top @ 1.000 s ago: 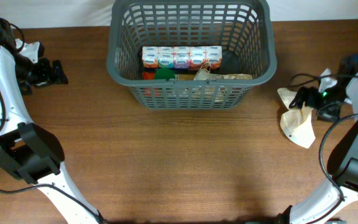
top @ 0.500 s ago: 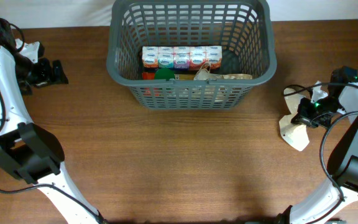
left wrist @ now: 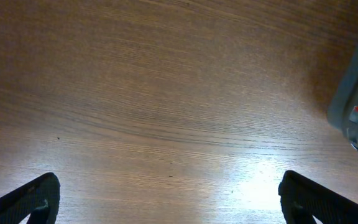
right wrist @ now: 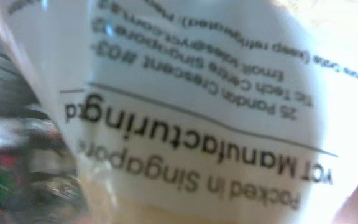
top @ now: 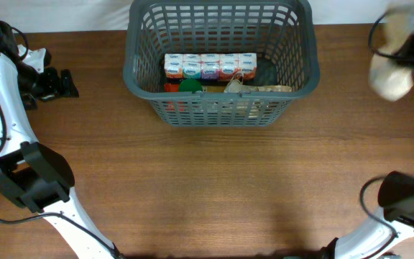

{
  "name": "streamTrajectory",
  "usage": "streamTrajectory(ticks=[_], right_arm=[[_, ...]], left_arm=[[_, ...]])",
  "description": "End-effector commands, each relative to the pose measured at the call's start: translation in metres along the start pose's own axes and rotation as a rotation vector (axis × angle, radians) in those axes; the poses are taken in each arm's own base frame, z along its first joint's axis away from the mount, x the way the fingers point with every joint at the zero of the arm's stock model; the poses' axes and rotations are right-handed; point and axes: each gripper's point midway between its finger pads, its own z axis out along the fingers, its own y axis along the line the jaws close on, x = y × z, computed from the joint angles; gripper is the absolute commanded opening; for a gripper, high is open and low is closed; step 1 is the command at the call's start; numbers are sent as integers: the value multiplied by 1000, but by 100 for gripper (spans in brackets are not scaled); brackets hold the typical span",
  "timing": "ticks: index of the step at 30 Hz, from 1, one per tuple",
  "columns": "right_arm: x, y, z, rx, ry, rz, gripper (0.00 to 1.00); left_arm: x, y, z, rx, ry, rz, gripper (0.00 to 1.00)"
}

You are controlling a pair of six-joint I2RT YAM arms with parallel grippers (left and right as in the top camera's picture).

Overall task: Pack container
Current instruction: 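Lift the paper bag with the right gripper and carry it into the basket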

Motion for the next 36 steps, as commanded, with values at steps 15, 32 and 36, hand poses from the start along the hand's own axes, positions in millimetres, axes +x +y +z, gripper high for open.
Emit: streamTrajectory(ticks=[15, 32, 36], right_arm=[[31, 304, -37, -447, -149, -573, 4], [128, 330, 169, -391, 309, -603, 4], [139, 325, 178, -378, 357, -598, 53]], left_arm=[[1, 3, 3, 0, 10, -15, 99], [1, 3, 3, 0, 10, -15, 99], [1, 3, 3, 0, 10, -15, 99]])
